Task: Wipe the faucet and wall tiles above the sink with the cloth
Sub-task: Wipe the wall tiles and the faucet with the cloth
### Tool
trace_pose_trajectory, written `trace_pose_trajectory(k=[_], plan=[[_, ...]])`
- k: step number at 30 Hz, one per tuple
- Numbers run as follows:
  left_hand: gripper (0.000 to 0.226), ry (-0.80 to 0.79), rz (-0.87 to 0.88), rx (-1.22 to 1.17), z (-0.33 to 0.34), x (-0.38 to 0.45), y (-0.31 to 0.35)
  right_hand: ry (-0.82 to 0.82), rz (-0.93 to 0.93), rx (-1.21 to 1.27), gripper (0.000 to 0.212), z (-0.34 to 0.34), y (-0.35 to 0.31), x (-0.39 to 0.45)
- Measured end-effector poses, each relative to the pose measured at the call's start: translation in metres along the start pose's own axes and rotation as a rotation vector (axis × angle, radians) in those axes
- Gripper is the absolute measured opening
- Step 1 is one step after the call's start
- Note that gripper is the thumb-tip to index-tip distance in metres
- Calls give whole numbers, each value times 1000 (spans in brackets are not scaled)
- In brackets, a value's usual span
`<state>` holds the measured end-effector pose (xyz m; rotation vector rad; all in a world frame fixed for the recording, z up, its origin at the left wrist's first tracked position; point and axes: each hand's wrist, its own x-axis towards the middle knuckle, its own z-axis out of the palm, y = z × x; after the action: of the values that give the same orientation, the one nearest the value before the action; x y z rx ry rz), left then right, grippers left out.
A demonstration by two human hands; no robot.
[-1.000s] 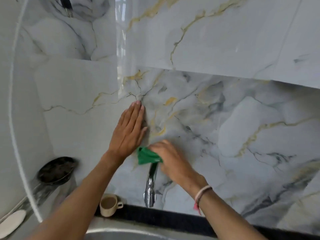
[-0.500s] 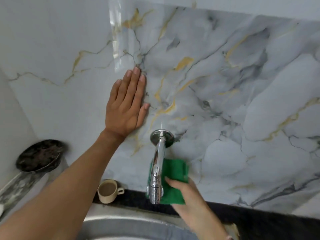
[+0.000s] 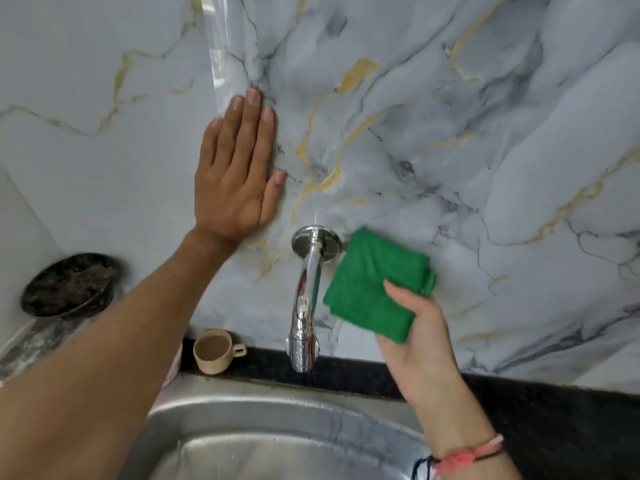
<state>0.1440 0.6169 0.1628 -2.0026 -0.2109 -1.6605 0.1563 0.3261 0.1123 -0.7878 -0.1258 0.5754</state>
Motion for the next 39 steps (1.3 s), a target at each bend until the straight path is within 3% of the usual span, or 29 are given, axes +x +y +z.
trace_pose_trajectory(k=[3,5,7,9,12,16,20,24,26,28,31,33,35,36,39], plan=[[68,-14,-11,8,-2,1,1,-69,-374,-735,33,36,-3,-8],[68,-16,-17,6,-4,2,1,-284,-481,-1264,28,60,11,-14],[67,-12,-13,0,-6,3,1,-363,-537,-1635,68,70,22,-15],[66,8,-2,4,-6,3,1,-206,-488,-1611,81,90,16,-13],[66,27,10,-8,-6,4,2,13,-529,-1749,64,114,13,6],[66,17,11,-17,-4,3,0,53,-553,-1900,53,111,42,0],[67,19,3,-10,-3,3,2,65,-774,-1901,80,80,72,-29],[67,16,-2,-17,-3,4,1,-17,-919,-1654,86,47,95,-45],[67,18,-2,-28,-3,4,1,-81,-834,-1357,83,21,101,-50],[67,17,-2,-38,-4,4,1,-3,-518,-837,80,-3,103,-60],[66,20,3,-35,-3,3,1,238,210,58,49,-34,100,-50],[67,20,0,-44,-4,3,2,221,445,243,34,-35,94,-31],[67,18,-4,-45,-4,4,2,93,551,266,44,-24,87,-4],[67,12,-7,-44,-4,4,2,-26,596,267,61,-12,83,8],[67,-3,-5,-46,-5,3,1,-512,683,291,101,23,76,36]])
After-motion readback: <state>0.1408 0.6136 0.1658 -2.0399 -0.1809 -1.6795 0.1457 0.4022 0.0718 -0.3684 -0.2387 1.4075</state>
